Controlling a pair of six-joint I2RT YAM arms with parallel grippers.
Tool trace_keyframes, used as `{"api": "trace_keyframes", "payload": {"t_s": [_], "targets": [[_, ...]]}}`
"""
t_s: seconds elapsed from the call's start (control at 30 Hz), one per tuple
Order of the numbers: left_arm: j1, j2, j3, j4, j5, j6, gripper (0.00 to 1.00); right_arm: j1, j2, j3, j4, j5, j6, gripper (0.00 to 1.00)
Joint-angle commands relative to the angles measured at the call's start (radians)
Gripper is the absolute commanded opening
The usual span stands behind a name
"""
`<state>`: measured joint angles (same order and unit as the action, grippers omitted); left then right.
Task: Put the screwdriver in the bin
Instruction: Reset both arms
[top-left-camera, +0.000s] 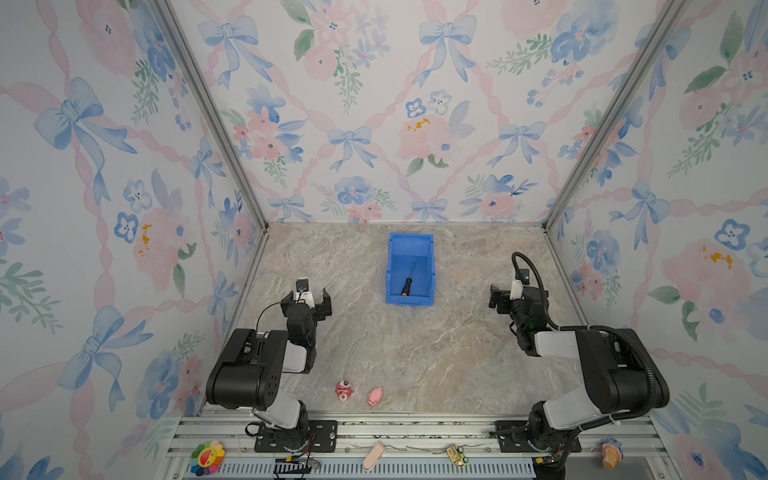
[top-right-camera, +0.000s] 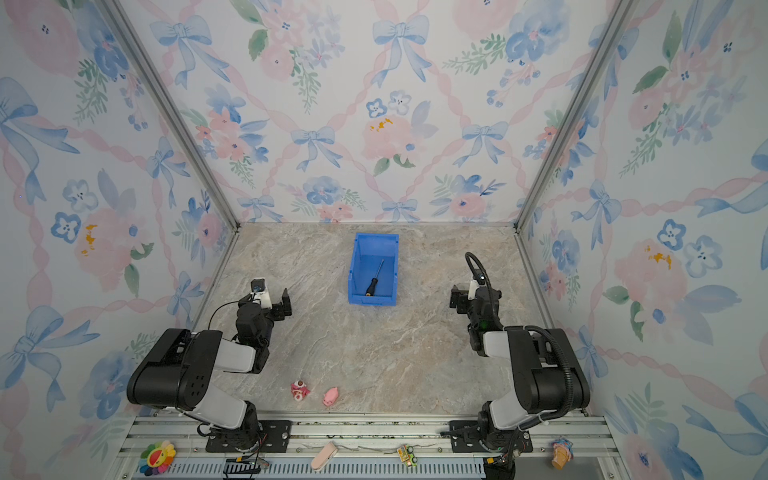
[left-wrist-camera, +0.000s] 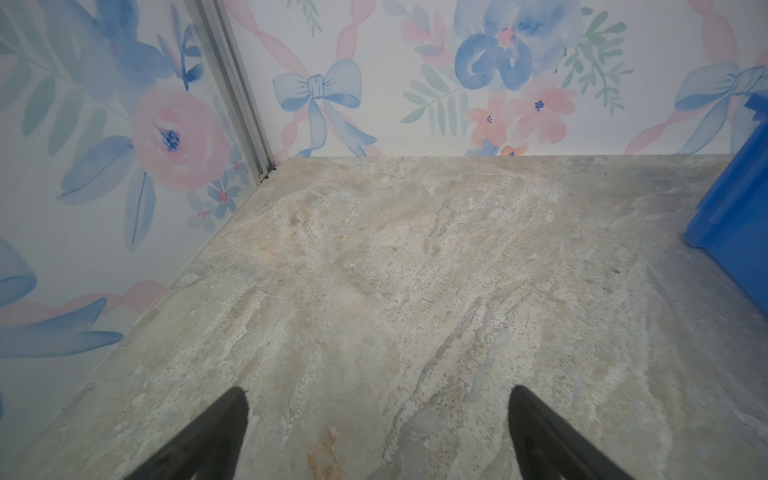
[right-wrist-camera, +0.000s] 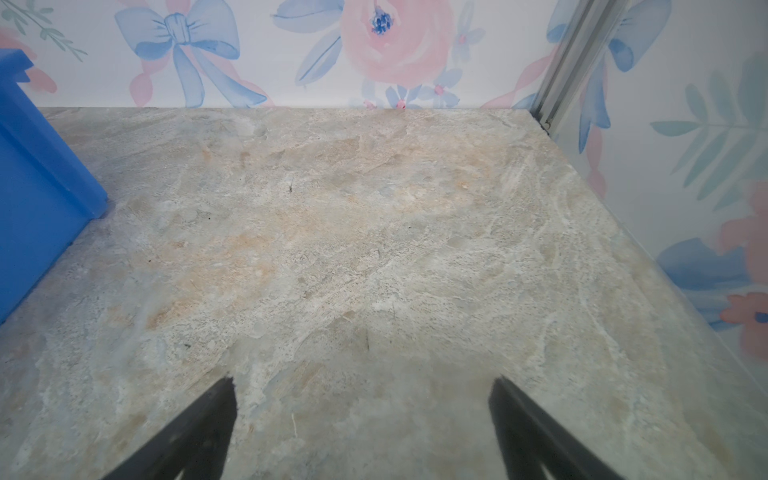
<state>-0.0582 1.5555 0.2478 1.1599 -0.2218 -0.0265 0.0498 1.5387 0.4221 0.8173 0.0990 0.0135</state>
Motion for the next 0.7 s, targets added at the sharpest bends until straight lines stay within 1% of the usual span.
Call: {"api": "trace_keyframes", "payload": {"t_s": [0.0,0.4,0.43,0.5,0.53,0.57,0.67], "targets": [[0.001,0.003,-0.007,0.038,0.013,-0.012,0.98,0.005,0.005,-0.011,0.049,0.024,-0.015,0.97],[-0.004,0.004,-0.007,0.037,0.016,-0.006,0.98,-0.001,0.005,-0.013,0.051,0.016,-0.013,0.97],[-0.004,0.005,-0.007,0.037,0.016,-0.006,0.98,-0.006,0.005,-0.013,0.052,0.002,-0.009,0.97],[-0.003,0.005,-0.006,0.038,0.017,-0.005,0.98,-0.043,0.007,-0.026,0.073,-0.130,-0.012,0.97],[-0.003,0.005,-0.006,0.037,0.017,-0.005,0.98,-0.048,0.014,-0.035,0.108,-0.166,-0.012,0.97],[-0.003,0.005,-0.007,0.038,0.017,-0.006,0.98,-0.051,0.017,-0.037,0.117,-0.184,-0.014,0.97],[-0.003,0.005,-0.007,0.038,0.017,-0.006,0.98,-0.050,0.015,-0.034,0.108,-0.186,-0.015,0.97]]}}
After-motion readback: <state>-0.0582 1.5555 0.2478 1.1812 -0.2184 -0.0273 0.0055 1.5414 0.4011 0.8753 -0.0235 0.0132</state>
